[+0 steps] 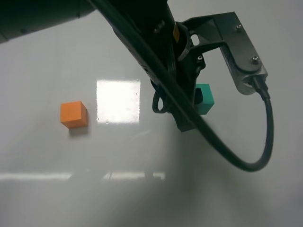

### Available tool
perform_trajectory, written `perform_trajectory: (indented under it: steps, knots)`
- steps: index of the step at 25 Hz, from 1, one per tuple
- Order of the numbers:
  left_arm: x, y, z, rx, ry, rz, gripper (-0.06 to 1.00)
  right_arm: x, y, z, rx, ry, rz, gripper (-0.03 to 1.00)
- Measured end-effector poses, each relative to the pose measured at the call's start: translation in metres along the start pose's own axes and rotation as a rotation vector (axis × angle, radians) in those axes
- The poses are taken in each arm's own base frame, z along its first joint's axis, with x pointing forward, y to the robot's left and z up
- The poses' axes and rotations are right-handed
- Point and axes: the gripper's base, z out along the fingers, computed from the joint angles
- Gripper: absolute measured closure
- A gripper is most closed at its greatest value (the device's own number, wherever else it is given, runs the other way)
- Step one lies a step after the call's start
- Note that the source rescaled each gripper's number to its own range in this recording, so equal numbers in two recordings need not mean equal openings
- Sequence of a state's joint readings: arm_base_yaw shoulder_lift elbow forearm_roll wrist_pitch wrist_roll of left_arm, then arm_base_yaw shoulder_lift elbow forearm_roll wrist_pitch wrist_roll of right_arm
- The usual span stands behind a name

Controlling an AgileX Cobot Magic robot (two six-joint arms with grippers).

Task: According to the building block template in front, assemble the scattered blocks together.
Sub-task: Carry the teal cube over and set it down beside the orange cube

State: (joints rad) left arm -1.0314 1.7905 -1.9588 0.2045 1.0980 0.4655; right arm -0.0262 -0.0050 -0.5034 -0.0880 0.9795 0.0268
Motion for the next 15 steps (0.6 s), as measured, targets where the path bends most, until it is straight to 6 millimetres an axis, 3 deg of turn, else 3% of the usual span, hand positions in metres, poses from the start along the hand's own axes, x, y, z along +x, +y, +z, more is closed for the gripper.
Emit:
perform_trajectory:
  steps: [8,10,12,15]
  knots:
    - [0.028,0.018,-0.118,-0.181,-0.046,-0.139,0.94,0.0,0.0,0.0,0.0,0.0,0.0,0.55]
    - [0.042,0.018,-0.15,-0.216,-0.092,-0.169,0.94,0.0,0.0,0.0,0.0,0.0,0.0,0.55]
    - [0.06,0.013,-0.171,-0.234,-0.104,-0.189,0.94,0.0,0.0,0.0,0.0,0.0,0.0,0.61]
    - [0.095,0.0,-0.194,-0.263,-0.09,-0.199,0.94,0.0,0.0,0.0,0.0,0.0,0.0,0.62]
